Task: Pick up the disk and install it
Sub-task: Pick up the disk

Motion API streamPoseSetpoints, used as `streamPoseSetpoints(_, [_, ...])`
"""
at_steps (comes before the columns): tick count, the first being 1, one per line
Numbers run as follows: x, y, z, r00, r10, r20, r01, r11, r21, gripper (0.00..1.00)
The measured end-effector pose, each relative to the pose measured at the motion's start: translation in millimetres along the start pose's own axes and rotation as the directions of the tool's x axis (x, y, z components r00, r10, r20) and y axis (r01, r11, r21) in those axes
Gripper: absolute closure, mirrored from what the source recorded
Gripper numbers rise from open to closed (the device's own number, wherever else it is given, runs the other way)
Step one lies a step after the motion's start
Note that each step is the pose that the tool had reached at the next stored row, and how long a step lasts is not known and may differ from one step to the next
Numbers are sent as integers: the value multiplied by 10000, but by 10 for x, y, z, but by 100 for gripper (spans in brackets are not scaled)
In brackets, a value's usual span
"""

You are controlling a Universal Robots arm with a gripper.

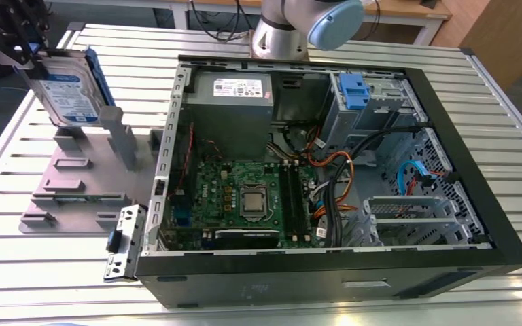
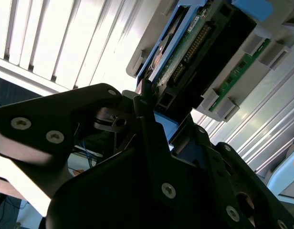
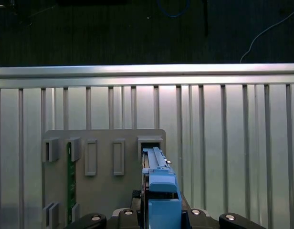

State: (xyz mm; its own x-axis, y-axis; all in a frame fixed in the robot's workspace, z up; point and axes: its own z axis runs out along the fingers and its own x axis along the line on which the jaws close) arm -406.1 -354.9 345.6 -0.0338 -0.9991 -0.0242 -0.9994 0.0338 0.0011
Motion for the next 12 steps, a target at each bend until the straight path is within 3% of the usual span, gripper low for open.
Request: streamPoseSetpoints(12, [-1, 0, -28, 10000, 0, 1, 0, 10000, 1, 64])
